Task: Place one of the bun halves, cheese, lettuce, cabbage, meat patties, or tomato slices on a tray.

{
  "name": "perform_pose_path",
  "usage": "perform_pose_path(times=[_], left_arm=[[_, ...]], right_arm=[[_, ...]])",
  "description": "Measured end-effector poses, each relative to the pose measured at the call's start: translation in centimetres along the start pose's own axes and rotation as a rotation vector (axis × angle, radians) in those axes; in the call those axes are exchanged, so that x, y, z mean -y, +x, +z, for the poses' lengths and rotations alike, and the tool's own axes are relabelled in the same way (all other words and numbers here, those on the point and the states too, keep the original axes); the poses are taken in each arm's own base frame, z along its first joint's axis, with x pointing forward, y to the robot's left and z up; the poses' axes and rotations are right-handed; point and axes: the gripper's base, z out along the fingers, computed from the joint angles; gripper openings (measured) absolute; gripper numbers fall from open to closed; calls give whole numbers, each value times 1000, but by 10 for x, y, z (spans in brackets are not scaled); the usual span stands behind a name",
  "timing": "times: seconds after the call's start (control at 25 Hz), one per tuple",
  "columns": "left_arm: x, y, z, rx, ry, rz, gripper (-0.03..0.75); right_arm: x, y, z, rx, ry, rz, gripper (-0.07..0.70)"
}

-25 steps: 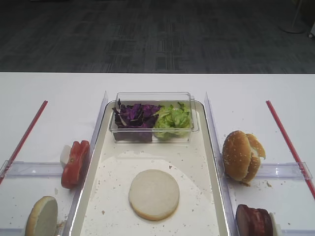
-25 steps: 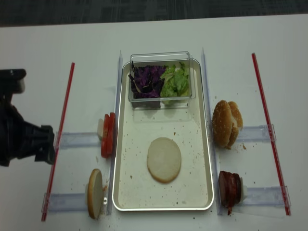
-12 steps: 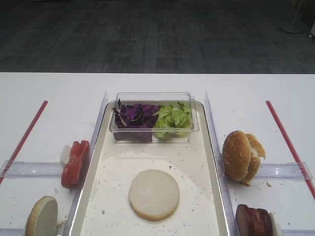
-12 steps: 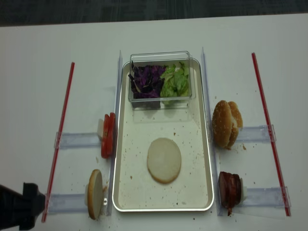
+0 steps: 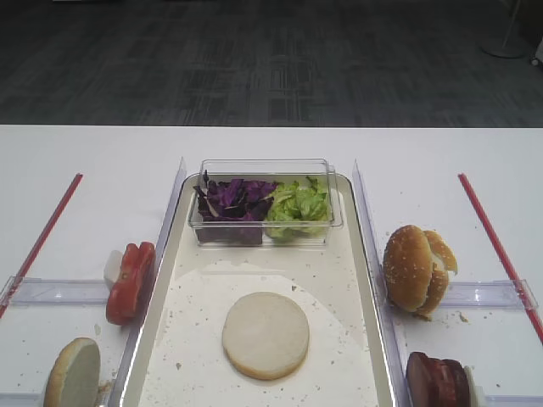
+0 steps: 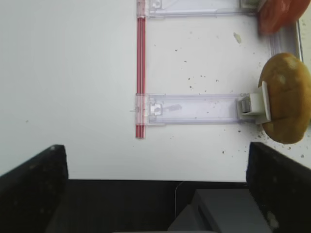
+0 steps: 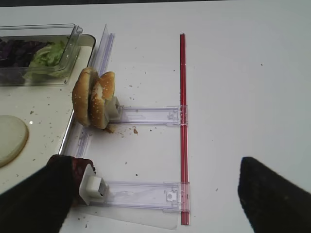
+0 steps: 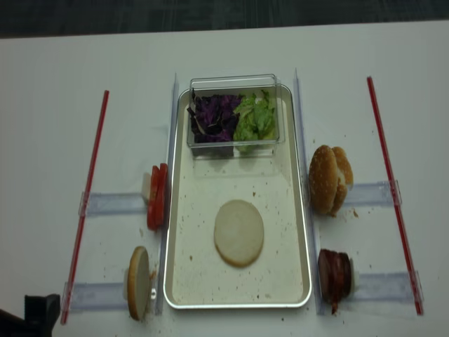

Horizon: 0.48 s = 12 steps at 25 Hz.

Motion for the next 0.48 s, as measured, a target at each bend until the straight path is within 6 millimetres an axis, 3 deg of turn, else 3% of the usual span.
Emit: perform_pose_path(times=[0.48], left_arm=[[-2, 32, -29, 319, 10, -13, 687]], right_arm=[[0, 0, 0, 0, 0, 0, 692]])
